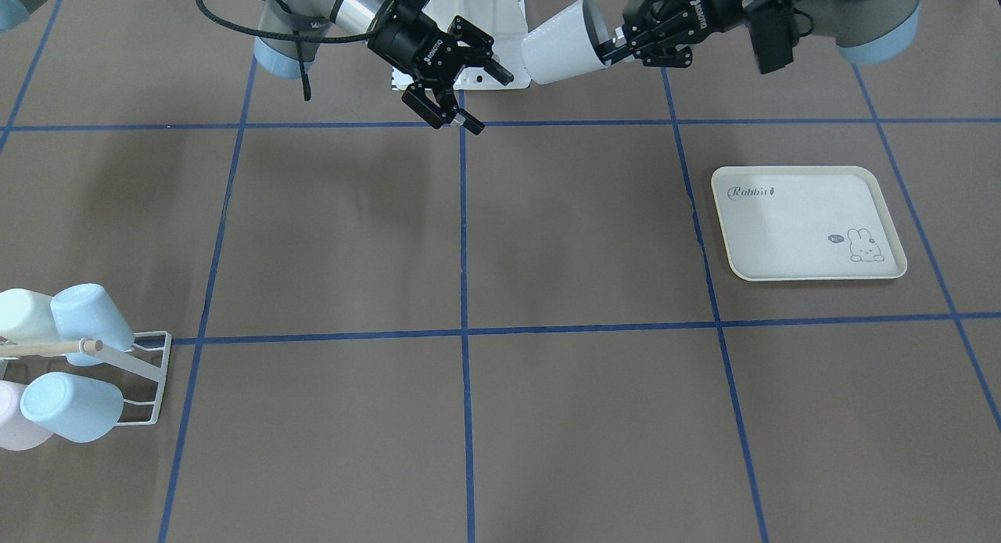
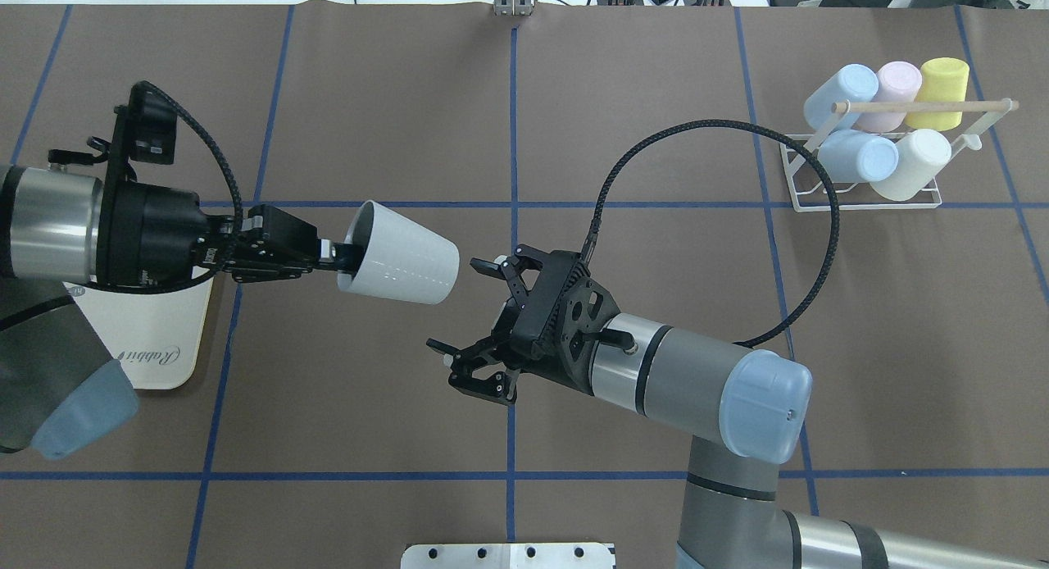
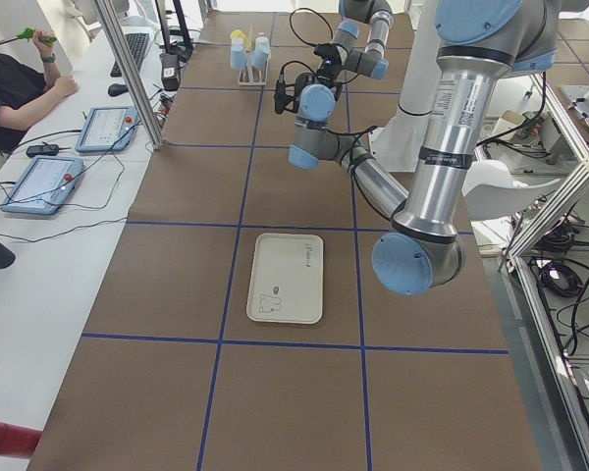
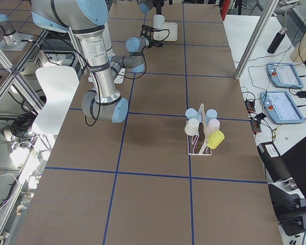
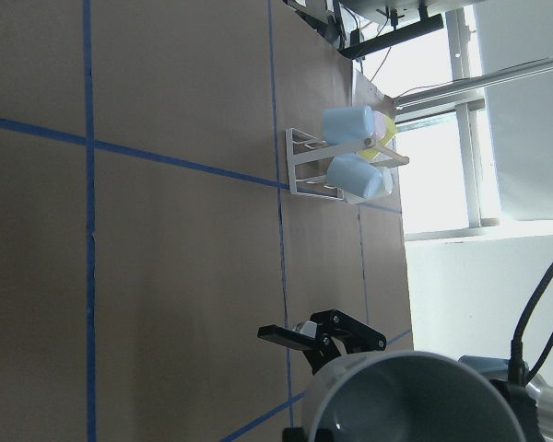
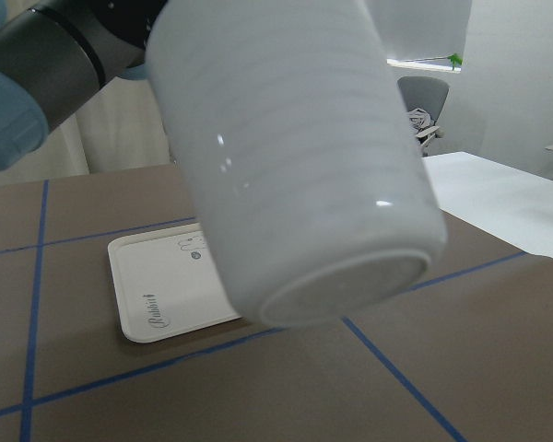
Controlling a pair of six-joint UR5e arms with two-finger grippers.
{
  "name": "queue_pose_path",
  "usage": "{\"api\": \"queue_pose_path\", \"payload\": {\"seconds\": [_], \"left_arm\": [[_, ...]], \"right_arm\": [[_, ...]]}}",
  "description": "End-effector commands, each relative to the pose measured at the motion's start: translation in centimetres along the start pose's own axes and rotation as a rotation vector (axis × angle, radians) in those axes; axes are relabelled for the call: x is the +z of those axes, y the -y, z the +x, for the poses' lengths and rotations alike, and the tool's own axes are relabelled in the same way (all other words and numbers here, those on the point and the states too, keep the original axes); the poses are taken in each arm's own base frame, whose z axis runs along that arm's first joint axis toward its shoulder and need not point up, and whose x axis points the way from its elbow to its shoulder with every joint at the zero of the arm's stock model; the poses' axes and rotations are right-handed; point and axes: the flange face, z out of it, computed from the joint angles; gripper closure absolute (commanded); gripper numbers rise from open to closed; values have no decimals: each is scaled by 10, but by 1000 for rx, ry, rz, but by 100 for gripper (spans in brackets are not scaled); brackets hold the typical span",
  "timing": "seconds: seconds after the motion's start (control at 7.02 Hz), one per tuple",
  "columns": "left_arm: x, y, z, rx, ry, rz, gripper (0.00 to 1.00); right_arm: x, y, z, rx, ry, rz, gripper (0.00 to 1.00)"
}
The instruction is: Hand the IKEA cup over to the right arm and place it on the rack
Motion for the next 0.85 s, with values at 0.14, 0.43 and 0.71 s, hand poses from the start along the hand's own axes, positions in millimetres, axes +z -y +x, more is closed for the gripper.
{"api": "queue_pose_path", "payload": {"seconds": [0.14, 0.43, 0.71], "left_arm": [[15, 0, -16, -11, 26, -8, 100], [17, -2, -18, -14, 29, -12, 100], [27, -9, -29, -30, 45, -35, 100]], "right_arm": [[-4, 4, -4, -6, 16, 40, 1], [-4, 4, -4, -12, 16, 40, 1], [-6, 7, -4, -12, 19, 50, 1]]}}
